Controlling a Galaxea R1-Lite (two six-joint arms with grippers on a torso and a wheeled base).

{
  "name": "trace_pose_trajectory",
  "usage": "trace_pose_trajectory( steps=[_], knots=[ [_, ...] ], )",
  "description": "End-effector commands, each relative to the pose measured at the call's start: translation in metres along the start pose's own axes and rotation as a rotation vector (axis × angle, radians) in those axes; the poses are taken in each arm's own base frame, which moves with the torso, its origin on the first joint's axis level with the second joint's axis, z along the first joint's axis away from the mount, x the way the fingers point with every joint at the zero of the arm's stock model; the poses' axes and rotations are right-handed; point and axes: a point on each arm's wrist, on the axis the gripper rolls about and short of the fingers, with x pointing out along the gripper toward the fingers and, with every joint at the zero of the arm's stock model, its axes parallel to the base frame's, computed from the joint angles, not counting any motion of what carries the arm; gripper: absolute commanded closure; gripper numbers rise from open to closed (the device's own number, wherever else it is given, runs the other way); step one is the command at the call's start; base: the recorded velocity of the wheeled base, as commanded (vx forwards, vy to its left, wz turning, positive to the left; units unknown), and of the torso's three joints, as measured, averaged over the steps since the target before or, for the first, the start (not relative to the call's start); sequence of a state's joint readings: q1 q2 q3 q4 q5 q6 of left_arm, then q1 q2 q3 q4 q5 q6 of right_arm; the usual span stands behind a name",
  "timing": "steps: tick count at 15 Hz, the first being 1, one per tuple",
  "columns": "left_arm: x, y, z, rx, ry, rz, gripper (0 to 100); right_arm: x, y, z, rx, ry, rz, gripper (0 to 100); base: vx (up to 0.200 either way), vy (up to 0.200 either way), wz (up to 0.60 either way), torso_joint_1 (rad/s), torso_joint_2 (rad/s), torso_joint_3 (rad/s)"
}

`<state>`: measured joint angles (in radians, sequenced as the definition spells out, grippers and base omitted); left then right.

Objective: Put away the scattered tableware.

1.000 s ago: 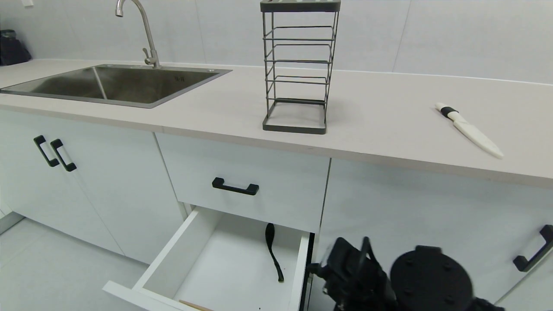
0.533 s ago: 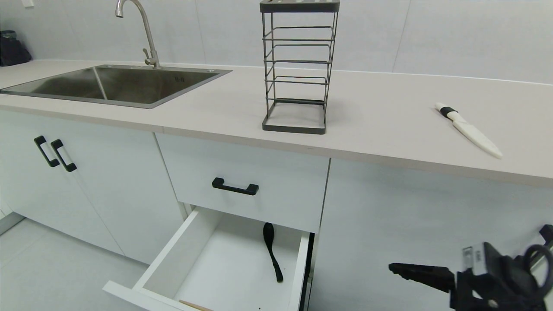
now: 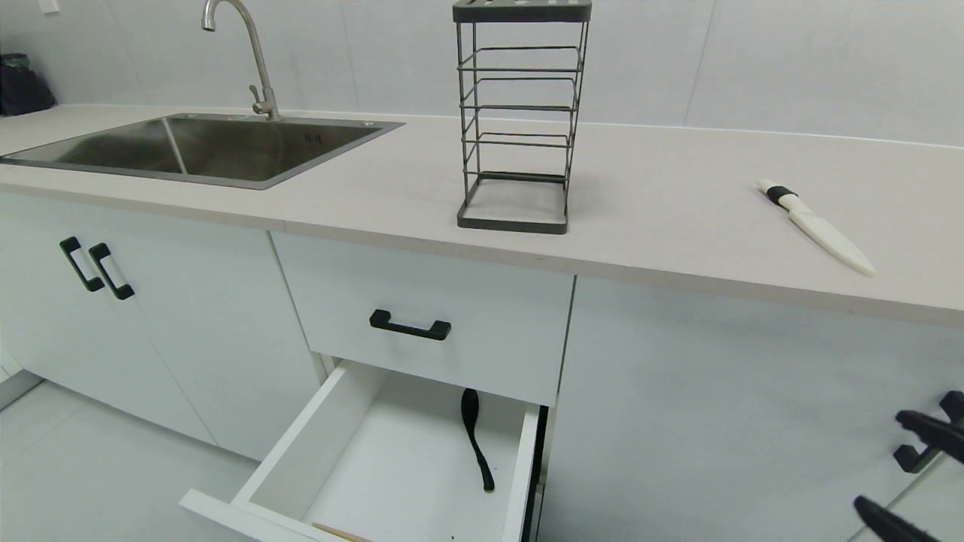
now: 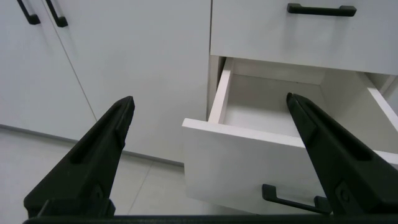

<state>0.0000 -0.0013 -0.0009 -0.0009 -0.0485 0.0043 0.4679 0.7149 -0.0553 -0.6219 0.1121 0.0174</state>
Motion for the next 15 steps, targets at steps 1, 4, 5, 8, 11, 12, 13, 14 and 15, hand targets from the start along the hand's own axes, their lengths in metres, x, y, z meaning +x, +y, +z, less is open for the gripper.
trace_pose_trajectory(
  steps=[1, 4, 5, 8, 11, 12, 13, 14, 15],
  knots=[
    [0.0, 0.0, 0.0, 0.0, 0.001, -0.001, 0, -0.03, -0.002, 0.008, -0.057, -0.189, -0.163, 0, 0.0, 0.0, 0.0, 0.0, 0.0, 0.0],
    [0.0, 0.0, 0.0, -0.001, 0.0, -0.001, 0, -0.053, 0.004, -0.004, -0.079, -0.212, -0.385, 0, 0.0, 0.0, 0.0, 0.0, 0.0, 0.0],
    [0.0, 0.0, 0.0, 0.0, 0.0, -0.001, 0, -0.059, 0.007, -0.01, -0.084, -0.209, -0.433, 0, 0.0, 0.0, 0.0, 0.0, 0.0, 0.0],
    [0.0, 0.0, 0.0, 0.0, -0.002, -0.004, 0, -0.067, 0.014, -0.038, -0.115, -0.196, -0.416, 0, 0.0, 0.0, 0.0, 0.0, 0.0, 0.0],
    [-0.001, -0.001, 0.009, 0.092, -0.065, -0.034, 0, -0.076, 0.018, -0.063, -0.08, -0.13, -0.451, 0, 0.0, 0.0, 0.0, 0.0, 0.0, 0.0],
    [-0.012, -0.002, 0.05, 0.114, -0.294, -0.013, 0, -0.076, 0.017, -0.067, -0.068, -0.087, -0.501, 0, 0.0, 0.0, 0.0, 0.0, 0.0, 0.0],
    [-0.016, -0.002, 0.08, 0.118, -0.336, -0.003, 0, -0.076, 0.016, -0.074, -0.035, -0.02, -0.536, 0, 0.0, 0.0, 0.0, 0.0, 0.0, 0.0],
    [-0.018, -0.001, 0.087, 0.112, -0.32, -0.021, 0, -0.076, 0.016, -0.073, -0.033, -0.03, -0.542, 0, 0.0, 0.0, 0.0, 0.0, 0.0, 0.0],
    [-0.019, -0.001, 0.086, 0.105, -0.283, -0.04, 0, -0.076, 0.016, -0.073, -0.023, -0.039, -0.545, 0, 0.0, 0.0, 0.0, 0.0, 0.0, 0.0]
  ],
)
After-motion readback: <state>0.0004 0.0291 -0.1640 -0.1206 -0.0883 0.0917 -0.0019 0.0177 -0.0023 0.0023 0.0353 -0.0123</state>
